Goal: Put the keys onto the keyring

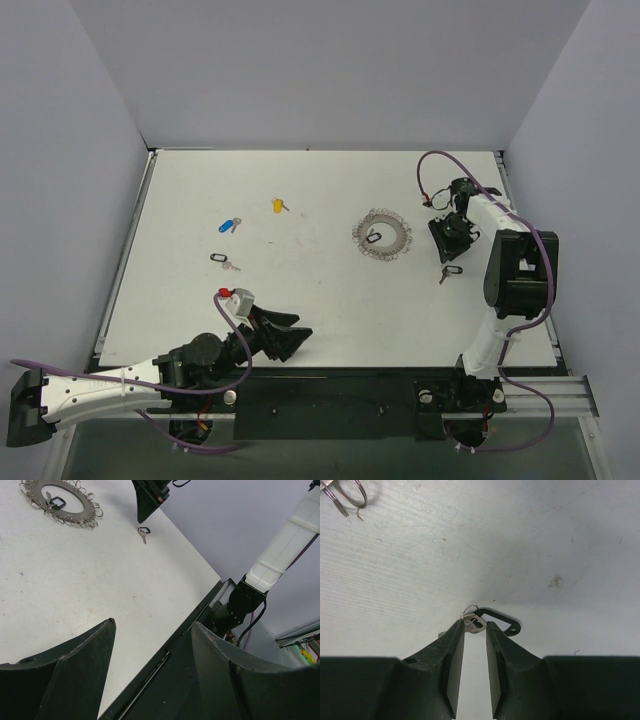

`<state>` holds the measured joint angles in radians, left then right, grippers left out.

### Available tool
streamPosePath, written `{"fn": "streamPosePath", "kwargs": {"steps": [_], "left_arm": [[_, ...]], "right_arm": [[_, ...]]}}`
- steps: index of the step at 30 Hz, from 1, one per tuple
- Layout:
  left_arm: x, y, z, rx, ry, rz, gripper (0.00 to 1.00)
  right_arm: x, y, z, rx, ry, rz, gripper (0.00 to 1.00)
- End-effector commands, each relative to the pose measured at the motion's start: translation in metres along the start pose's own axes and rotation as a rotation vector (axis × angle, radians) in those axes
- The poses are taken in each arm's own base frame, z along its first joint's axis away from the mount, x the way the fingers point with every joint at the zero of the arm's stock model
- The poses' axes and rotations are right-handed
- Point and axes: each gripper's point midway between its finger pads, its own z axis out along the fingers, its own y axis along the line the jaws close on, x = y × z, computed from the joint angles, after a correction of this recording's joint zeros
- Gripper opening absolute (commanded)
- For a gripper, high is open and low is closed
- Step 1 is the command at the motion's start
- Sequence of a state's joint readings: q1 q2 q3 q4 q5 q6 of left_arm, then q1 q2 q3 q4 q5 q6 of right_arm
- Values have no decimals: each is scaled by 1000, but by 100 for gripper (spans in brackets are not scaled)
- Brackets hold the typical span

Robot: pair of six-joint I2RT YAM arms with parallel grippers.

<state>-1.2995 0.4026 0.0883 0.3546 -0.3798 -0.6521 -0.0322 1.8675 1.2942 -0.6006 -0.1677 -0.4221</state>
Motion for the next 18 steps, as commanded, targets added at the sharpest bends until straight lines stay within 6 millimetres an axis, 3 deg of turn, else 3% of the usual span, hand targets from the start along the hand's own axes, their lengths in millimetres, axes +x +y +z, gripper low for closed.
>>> {"fn": "streamPosePath", "kwargs": {"steps": [1,10,13,16,18], "left_arm": [[-10,-11,1,34,-26,-29,72],[-11,-12,1,36,-28,-40,72],[-11,-12,1,35,-28,-49,72],[-11,-7,1,5,-36,-80,73],[-11,-2,1,-26,-39,-104,78]], "right_arm": [[0,3,-21,-8,-18,7,21],[3,5,-22,-16,-10,2,22],[1,9,-30,-39,-19,-17,22],[-6,38,-52,-191,-115,-101,26],[-16,54,-69,-249,-218,-121,29]]}}
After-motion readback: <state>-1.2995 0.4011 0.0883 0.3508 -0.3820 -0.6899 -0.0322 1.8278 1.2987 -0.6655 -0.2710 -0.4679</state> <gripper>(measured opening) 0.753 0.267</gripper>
